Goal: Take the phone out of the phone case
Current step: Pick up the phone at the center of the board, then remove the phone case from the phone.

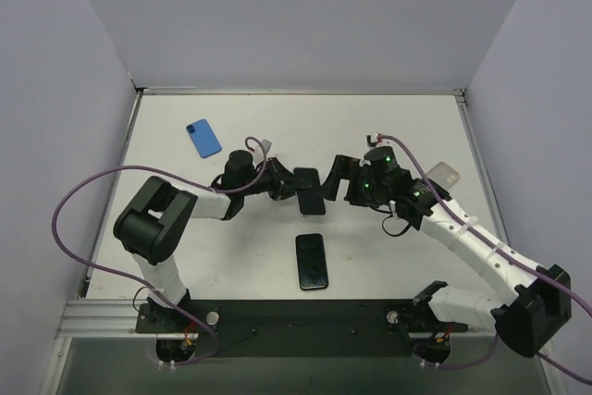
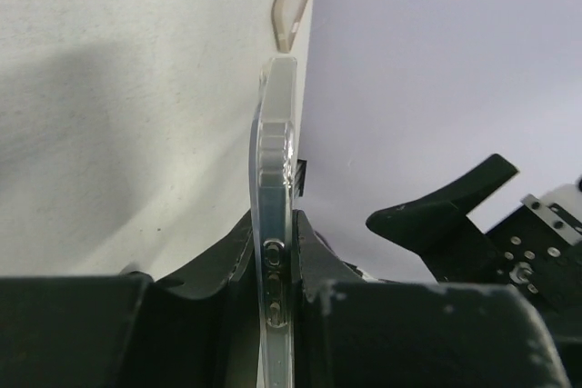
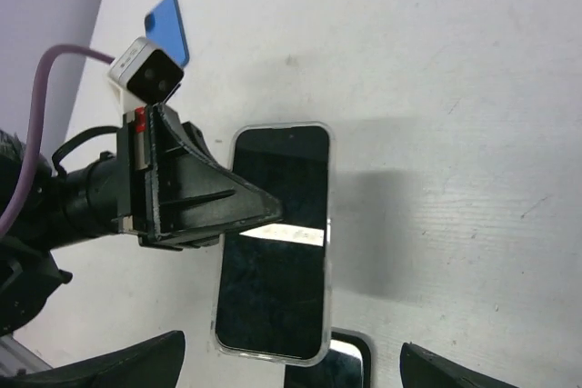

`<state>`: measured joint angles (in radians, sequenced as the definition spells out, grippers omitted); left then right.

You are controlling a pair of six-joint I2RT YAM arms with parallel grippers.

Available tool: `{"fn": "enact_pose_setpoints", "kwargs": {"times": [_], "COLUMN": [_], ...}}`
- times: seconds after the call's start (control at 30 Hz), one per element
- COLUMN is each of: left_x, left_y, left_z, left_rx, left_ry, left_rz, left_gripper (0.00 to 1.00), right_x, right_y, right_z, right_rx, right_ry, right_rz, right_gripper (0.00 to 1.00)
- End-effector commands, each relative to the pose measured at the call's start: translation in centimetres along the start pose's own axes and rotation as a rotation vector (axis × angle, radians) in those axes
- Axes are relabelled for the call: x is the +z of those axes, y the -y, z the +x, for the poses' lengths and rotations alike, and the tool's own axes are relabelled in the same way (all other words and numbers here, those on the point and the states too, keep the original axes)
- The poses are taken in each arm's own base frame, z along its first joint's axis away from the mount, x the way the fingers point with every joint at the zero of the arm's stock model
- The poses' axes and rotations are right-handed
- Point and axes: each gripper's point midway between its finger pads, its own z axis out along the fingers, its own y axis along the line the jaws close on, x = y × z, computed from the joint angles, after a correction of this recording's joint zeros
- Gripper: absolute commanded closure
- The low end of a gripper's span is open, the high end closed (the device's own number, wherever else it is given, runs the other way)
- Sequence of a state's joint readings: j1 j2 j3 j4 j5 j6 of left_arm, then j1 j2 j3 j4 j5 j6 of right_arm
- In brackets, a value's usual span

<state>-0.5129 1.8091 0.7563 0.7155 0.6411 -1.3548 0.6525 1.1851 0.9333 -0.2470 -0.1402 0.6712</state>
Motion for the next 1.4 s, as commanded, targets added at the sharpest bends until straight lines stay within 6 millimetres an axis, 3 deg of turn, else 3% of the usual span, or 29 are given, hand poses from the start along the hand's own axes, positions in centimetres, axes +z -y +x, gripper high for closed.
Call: {"fn": "enact_pose_setpoints", "kwargs": {"times": [0.0, 0.1, 0.2, 0.37, 0.7, 0.93, 1.0, 1.03, 1.2, 1.37], "left_x": [-2.3, -3.5, -4.6, -5.7, -6.5, -6.9, -6.9, -6.9, -7.1, -7.5], "left_y": [9.2, 12.1, 13.6, 14.2, 14.0, 14.3, 14.3, 14.3, 14.5, 16.0], "left_z": [-1.5, -1.7, -1.7, -1.9, -2.1, -2.1, -2.1, -2.1, -2.0, -1.5], "left_rx": [0.120, 0.141, 0.136, 0.060, 0.038, 0.024, 0.025, 0.025, 0.030, 0.088], "left_ry": [0.058, 0.080, 0.090, 0.085, 0.103, 0.104, 0.107, 0.108, 0.115, 0.116], "left_rz": [0.258, 0.369, 0.463, 0.566, 0.598, 0.631, 0.628, 0.625, 0.629, 0.645], "left_gripper": [1.00, 1.00, 1.00, 1.00, 1.00, 1.00, 1.00, 1.00, 1.00, 1.00], "right_x": [-1.4, -2.1, -2.1, -1.9, -1.3, -0.8, -0.2, -0.1, -0.5, -0.5], "right_y": [-0.2, -1.0, -1.5, -2.5, -3.7, -5.1, -4.9, -4.7, -4.8, -4.7], "right_z": [-0.3, -1.3, -2.2, -2.6, -2.3, -2.9, -2.8, -2.8, -3.8, -5.2], "right_rx": [0.081, 0.162, 0.246, 0.330, 0.413, 0.485, 0.504, 0.511, 0.582, 0.688], "right_ry": [0.006, 0.022, 0.058, 0.058, 0.054, 0.039, 0.026, 0.033, 0.061, 0.037], "right_rz": [-0.082, -0.165, -0.241, -0.367, -0.488, -0.592, -0.583, -0.581, -0.614, -0.646], "right_gripper": [0.09, 0.21, 0.38, 0.60, 0.66, 0.78, 0.87, 0.99, 1.00, 1.00]}}
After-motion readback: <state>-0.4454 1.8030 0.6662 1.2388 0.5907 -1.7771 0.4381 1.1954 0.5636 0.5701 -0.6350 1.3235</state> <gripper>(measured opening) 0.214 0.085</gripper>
